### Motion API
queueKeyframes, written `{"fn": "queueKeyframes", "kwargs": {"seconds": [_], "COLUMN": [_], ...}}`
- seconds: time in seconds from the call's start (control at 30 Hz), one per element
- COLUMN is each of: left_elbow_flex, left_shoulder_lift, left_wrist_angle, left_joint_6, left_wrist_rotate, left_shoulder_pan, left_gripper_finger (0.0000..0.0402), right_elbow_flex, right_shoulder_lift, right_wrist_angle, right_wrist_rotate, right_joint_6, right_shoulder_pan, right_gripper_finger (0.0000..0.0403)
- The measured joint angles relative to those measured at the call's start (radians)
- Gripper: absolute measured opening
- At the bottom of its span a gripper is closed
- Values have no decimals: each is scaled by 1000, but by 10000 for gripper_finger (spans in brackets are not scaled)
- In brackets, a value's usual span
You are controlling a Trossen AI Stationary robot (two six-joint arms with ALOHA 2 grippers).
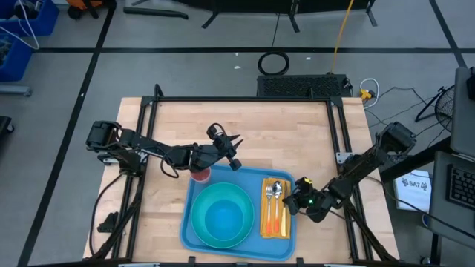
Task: Set up tray
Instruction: Put the yellow knife on the yellow napkin to the right of the orange spoon
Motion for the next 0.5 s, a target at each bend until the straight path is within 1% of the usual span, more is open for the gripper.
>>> {"fn": "queueKeyframes", "kwargs": {"seconds": [0.13, 0.33, 0.5], "left_elbow_flex": [0, 0, 0], "left_shoulder_lift": [0, 0, 0], "left_wrist_angle": [0, -1, -1], "left_joint_6": [0, -4, -11], "left_wrist_rotate": [1, 1, 1], "left_shoulder_pan": [0, 0, 0], "left_gripper_finger": [97, 97, 97], "right_elbow_flex": [1, 2, 1], "right_shoulder_lift": [0, -1, -12], "right_wrist_angle": [-5, -4, -9], "right_wrist_rotate": [-15, -95, -134], "right_joint_6": [5, 51, 70], "right_shoulder_pan": [-1, 0, -8], "right_gripper_finger": [84, 84, 84]}}
